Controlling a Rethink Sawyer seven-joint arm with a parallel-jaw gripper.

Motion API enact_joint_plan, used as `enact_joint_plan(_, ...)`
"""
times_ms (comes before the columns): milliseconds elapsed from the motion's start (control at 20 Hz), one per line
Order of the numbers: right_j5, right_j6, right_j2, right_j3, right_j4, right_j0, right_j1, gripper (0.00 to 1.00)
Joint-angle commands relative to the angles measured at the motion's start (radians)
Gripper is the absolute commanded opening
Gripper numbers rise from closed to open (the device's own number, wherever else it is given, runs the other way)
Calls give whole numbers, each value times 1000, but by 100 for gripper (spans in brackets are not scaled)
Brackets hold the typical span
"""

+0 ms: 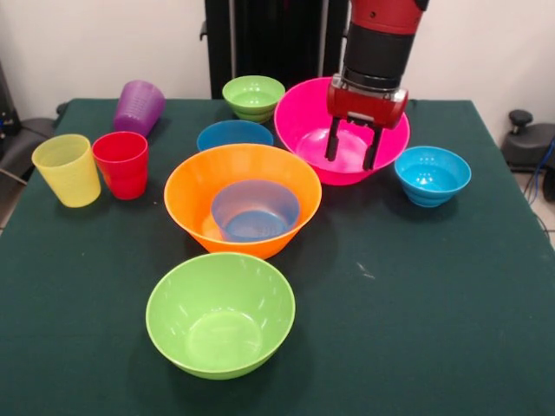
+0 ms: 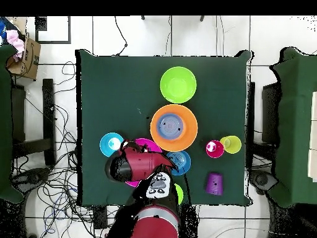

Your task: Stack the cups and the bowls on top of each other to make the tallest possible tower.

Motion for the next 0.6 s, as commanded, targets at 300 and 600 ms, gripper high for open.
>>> enact_joint_plan(300, 16, 165, 55, 58, 72, 22, -20, 100)
enact_joint_plan(600, 178, 137, 42, 165, 83, 23, -231, 100)
